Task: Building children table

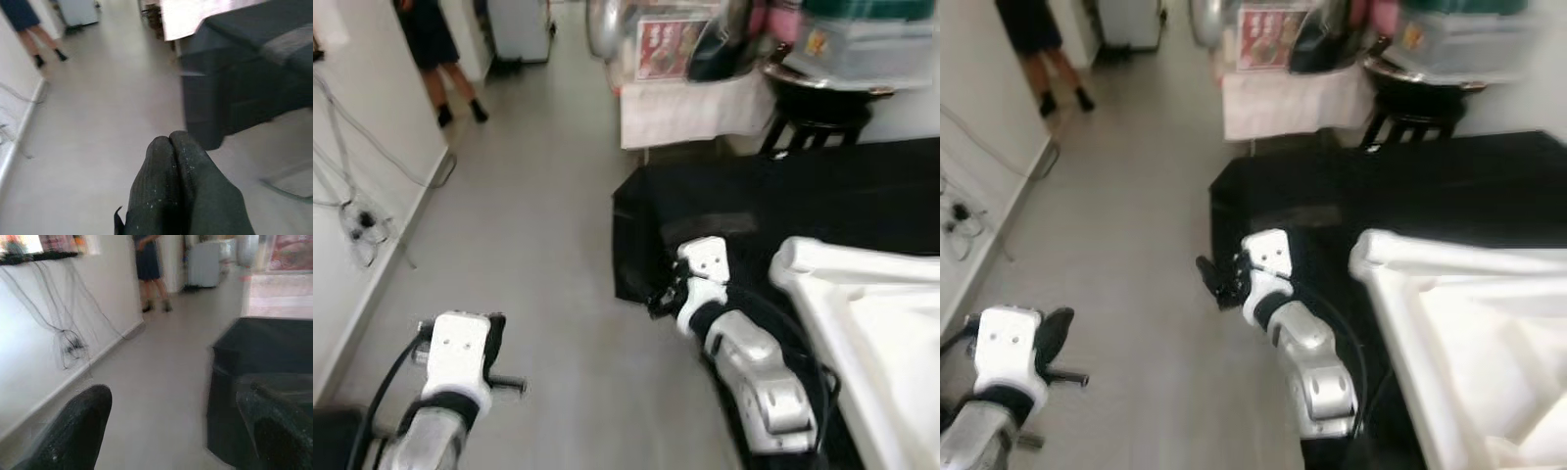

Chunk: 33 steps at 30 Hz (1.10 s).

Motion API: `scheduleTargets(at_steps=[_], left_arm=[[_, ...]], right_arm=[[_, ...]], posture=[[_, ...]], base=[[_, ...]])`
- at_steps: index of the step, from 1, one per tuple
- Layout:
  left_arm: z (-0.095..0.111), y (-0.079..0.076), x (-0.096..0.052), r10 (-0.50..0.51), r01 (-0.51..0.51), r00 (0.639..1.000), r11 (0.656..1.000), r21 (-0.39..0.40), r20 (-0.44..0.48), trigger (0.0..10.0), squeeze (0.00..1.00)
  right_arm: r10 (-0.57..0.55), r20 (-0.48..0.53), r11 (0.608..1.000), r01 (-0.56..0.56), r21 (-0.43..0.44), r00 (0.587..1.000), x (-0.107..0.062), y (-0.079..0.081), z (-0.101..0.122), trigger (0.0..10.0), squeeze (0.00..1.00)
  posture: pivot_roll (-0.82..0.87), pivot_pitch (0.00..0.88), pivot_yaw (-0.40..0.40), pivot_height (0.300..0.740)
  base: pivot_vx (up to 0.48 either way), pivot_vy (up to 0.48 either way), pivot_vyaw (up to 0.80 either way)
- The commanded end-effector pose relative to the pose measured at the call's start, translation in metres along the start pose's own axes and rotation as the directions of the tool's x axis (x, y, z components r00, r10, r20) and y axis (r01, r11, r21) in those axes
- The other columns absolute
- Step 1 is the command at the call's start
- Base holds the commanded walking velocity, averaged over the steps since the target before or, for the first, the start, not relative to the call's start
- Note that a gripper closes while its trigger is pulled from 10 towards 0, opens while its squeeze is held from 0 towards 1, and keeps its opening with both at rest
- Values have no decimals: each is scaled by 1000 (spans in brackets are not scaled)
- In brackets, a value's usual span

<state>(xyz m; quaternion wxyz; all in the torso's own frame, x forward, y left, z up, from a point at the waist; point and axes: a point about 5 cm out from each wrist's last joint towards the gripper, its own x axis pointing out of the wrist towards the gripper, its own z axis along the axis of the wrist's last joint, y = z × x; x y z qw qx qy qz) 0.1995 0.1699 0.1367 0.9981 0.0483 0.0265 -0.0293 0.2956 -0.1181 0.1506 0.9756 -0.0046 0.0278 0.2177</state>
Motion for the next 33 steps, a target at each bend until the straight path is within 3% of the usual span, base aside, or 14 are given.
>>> scheduleTargets(at_steps=[1, 5, 13, 26, 33], left_arm=[[-2, 5, -1, 15, -14, 1000, 1000, 19, -9, 10000, 0], [-2, 5, -1, 12, -12, 1000, 1000, 19, -10, 10000, 0], [0, 7, 2, 17, -17, 1000, 999, 27, -8, 10000, 0], [0, 11, 3, 46, -46, 999, 999, -21, -8, 10000, 0], [-3, 14, 5, 49, -50, 998, 999, -19, -31, 10000, 0]], right_arm=[[35, 16, 999, -35, 17, 999, 3, 9, 2, 10000, 0], [43, 14, 999, -43, 16, 999, 3, 10, 2, 10000, 0], [60, 14, 998, -60, 20, 998, 3, 13, 1, 10000, 0], [64, 22, 997, -65, 28, 998, 5, 13, 2, 10000, 0], [71, 36, 997, -72, 23, 997, 5, 14, 5, 10000, 0]], posture=[[58, 40, 6, 740], [57, 38, 9, 740], [55, 31, 13, 740], [56, 34, 20, 740], [56, 35, 21, 740]], base=[[345, 0, 0], [342, 0, -108], [282, 0, -800], [0, 0, -800], [0, 480, -800]])
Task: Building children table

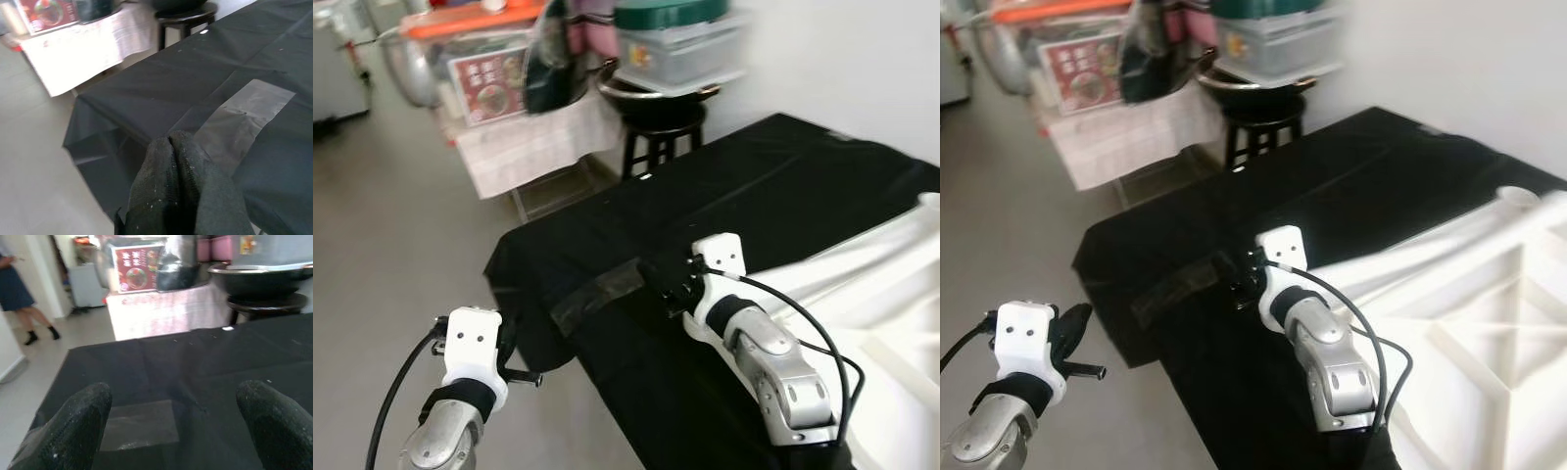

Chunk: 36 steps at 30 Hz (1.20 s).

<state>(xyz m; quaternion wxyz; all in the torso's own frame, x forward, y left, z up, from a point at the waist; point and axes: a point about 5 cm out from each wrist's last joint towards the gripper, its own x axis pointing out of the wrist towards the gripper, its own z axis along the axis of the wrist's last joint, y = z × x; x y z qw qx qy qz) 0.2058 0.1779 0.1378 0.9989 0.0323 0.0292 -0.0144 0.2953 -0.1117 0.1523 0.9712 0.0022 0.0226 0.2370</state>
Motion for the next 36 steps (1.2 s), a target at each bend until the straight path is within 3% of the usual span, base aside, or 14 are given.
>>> scheduleTargets(at_steps=[1, 20, 26, 36], left_arm=[[-3, 5, 0, 23, -23, 1000, 1000, 15, -20, 10000, 0], [3, 7, 4, 33, -34, 999, 999, 13, 20, 10000, 0], [6, 6, 8, 13, -14, 999, 1000, 18, 39, 10000, 0], [7, 6, 9, 15, -16, 999, 1000, 24, 48, 10000, 0]], right_arm=[[34, 26, 999, -34, 12, 999, 3, 8, 4, 10000, 0], [45, 110, 999, -43, -22, 993, 8, 4, 29, 10000, 0], [56, 184, 995, -40, -91, 981, 12, -1, 53, 10000, 0], [58, 173, 987, -30, -155, 983, 15, -1, 52, 10000, 0]], posture=[[55, 35, 21, 740], [47, 35, 21, 740], [41, 33, 18, 740], [41, 31, 13, 740]], base=[[0, 480, -800], [0, 51, -800], [0, 0, -800], [0, 0, -800]])
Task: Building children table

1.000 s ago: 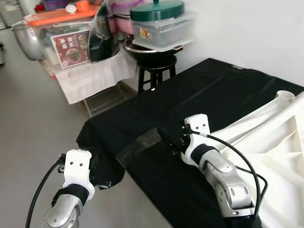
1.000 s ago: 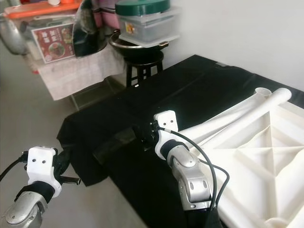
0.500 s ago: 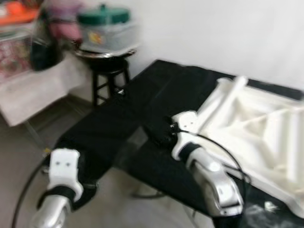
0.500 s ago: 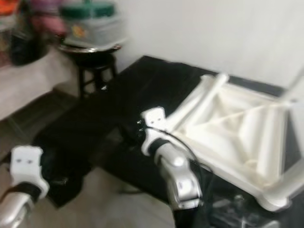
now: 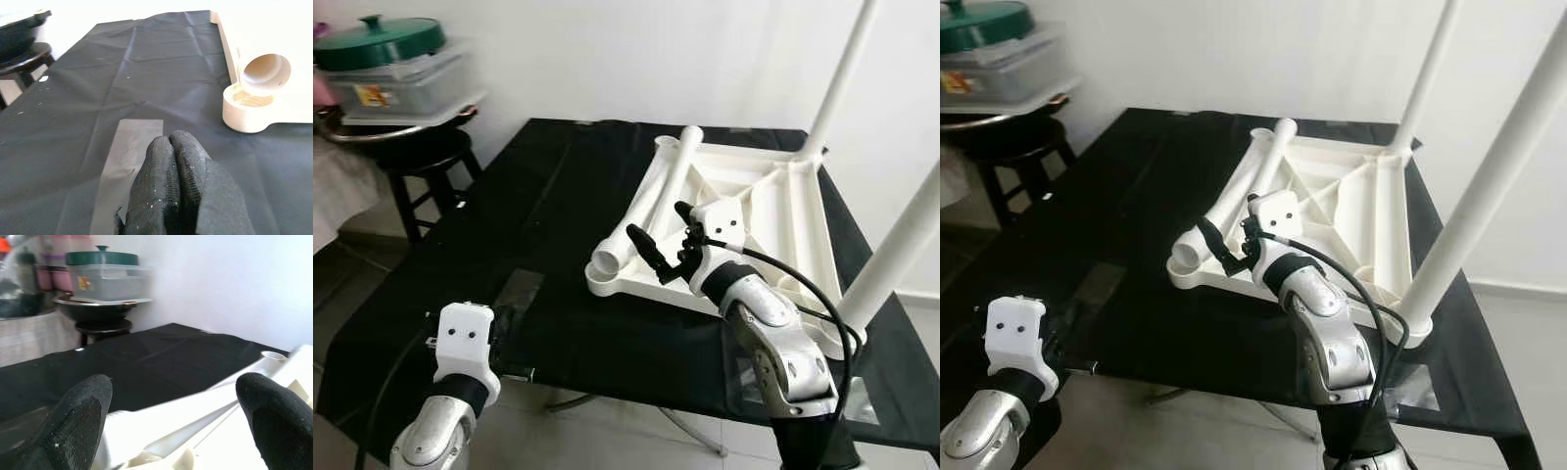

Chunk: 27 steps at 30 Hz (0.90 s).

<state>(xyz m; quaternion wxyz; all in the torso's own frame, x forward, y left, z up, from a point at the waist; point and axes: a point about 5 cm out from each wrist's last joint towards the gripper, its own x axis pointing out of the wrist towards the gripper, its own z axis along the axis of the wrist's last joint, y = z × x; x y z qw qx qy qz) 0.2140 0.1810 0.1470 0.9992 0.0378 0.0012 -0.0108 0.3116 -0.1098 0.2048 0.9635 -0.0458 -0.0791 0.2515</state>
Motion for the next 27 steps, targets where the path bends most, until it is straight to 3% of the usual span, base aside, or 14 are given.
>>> scheduleTargets(at_steps=[1, 13, 17, 22, 27], left_arm=[[-2, 3, 2, 14, -14, 1000, 1000, 16, -3, 10000, 0], [0, 8, 10, 32, -32, 999, 999, 30, 2, 10000, 0], [0, 8, 10, 33, -33, 999, 999, 35, 2, 10000, 0], [-1, 7, 11, 38, -38, 999, 999, 37, 4, 10000, 0], [-1, 6, 11, 66, -67, 998, 997, 33, 16, 10000, 0]], right_arm=[[18, 2, 1000, -18, -9, 1000, 1, 5, -2, 10000, 0], [35, -9, 999, -35, 20, 999, -2, 12, -10, 10000, 0], [62, -36, 997, -60, 55, 997, -8, 28, -25, 10000, 0], [83, -55, 995, -79, 64, 995, -11, 33, -33, 10000, 0], [92, -52, 993, -88, 73, 994, -11, 30, -34, 10000, 0]], posture=[[40, 31, 15, 740], [35, 22, 21, 740], [37, 17, 17, 740], [37, 13, 8, 740], [9, 16, -13, 740]], base=[[0, 0, -800], [0, 0, -800], [0, 0, -800], [0, 0, -800], [0, 0, 0]])
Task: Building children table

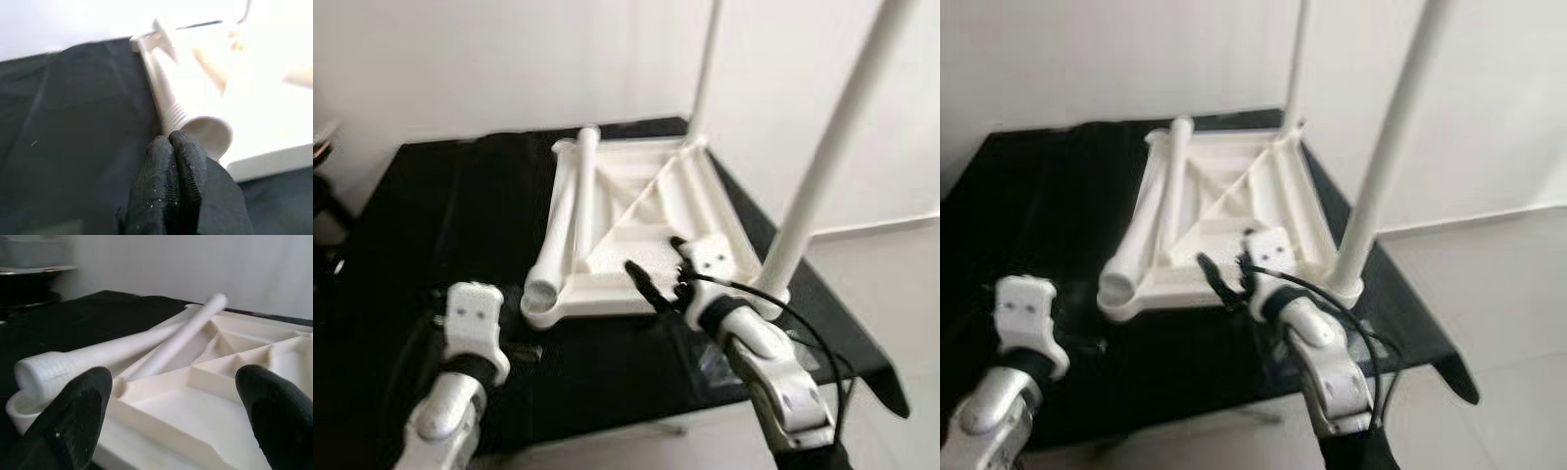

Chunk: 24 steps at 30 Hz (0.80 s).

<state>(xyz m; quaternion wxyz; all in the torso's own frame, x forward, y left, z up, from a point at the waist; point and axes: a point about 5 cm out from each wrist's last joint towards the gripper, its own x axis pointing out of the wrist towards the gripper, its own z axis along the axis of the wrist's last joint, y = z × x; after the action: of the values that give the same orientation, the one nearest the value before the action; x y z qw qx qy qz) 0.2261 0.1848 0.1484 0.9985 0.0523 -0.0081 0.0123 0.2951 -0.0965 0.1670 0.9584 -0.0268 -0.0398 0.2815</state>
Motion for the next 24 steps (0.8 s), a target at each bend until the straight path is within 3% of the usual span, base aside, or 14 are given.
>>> scheduleTargets(at_steps=[1, 5, 19, 24], left_arm=[[-2, 2, -1, 30, -30, 1000, 1000, 3, 1, 10000, 0], [-1, 4, 0, 39, -39, 999, 999, 6, 5, 10000, 0], [-1, 5, 5, 44, -44, 999, 998, 38, 4, 10000, 0], [0, 6, 5, 47, -48, 999, 998, 34, 17, 10000, 0]], right_arm=[[34, 7, 999, -34, 5, 999, 2, 5, -1, 10000, 0], [33, 8, 999, -33, 8, 999, 2, 5, -1, 10000, 0], [15, 31, 1000, -15, 14, 999, 4, 4, 0, 10000, 0], [-11, 66, 1000, 12, -15, 998, 7, -2, 9, 10000, 0]], posture=[[8, 16, -9, 740], [2, 18, -1, 740], [8, 10, 9, 740], [8, 10, 10, 740]], base=[[0, 0, 0], [0, 0, 0], [0, 468, 0], [0, 72, 0]])
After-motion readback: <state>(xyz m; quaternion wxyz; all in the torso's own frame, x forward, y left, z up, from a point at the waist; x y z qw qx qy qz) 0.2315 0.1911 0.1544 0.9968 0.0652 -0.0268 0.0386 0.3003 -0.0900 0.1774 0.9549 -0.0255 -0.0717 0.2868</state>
